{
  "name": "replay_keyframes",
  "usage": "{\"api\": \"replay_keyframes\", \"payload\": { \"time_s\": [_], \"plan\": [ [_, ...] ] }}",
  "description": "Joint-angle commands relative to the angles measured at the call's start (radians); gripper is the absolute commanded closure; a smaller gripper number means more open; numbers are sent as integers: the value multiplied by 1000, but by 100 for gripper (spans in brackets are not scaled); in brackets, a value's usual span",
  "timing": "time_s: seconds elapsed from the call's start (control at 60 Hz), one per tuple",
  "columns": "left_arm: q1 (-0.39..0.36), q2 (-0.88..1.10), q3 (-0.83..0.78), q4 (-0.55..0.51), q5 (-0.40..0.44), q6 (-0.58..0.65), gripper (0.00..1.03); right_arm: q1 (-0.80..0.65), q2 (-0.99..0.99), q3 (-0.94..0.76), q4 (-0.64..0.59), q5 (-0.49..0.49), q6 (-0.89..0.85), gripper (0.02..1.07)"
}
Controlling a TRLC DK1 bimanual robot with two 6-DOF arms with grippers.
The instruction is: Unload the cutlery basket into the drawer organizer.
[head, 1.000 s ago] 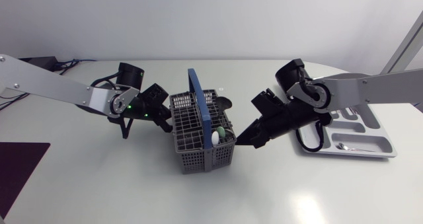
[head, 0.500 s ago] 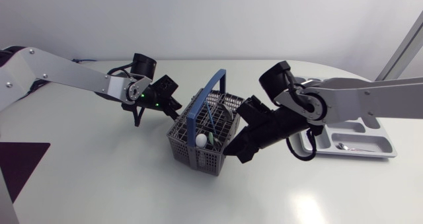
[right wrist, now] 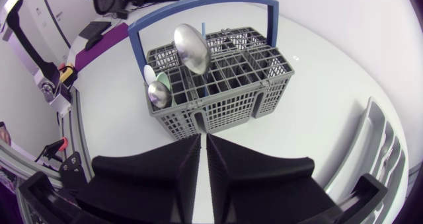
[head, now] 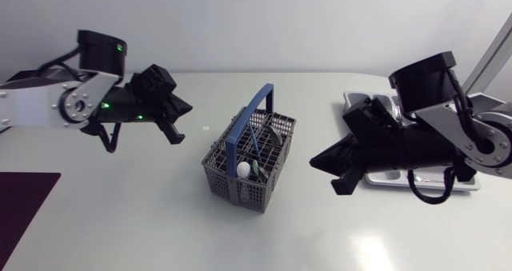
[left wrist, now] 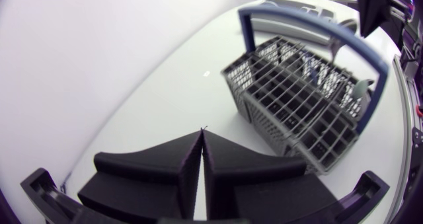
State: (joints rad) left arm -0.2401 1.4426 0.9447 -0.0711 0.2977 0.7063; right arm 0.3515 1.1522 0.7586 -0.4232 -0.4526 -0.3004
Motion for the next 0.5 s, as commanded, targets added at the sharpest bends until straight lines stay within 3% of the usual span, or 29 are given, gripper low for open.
{"api": "replay_keyframes", "payload": {
  "time_s": [0.0,0.133,0.25,0.383,0.483],
  "plan": [
    [-67,-125,-26,-61,4,85,92,-31,-20,-45,-22,-14,-36,86],
    [-220,-223,28,-200,0,168,86,-78,-62,-77,-42,-35,-72,83],
    [-354,-223,98,-283,-55,251,81,-121,-86,-100,-60,-55,-106,74],
    [-459,-177,155,-349,-134,367,80,-151,-111,-123,-77,-67,-140,67],
    [-499,-133,204,-397,-155,423,69,-175,-121,-143,-83,-84,-161,60]
  ]
}}
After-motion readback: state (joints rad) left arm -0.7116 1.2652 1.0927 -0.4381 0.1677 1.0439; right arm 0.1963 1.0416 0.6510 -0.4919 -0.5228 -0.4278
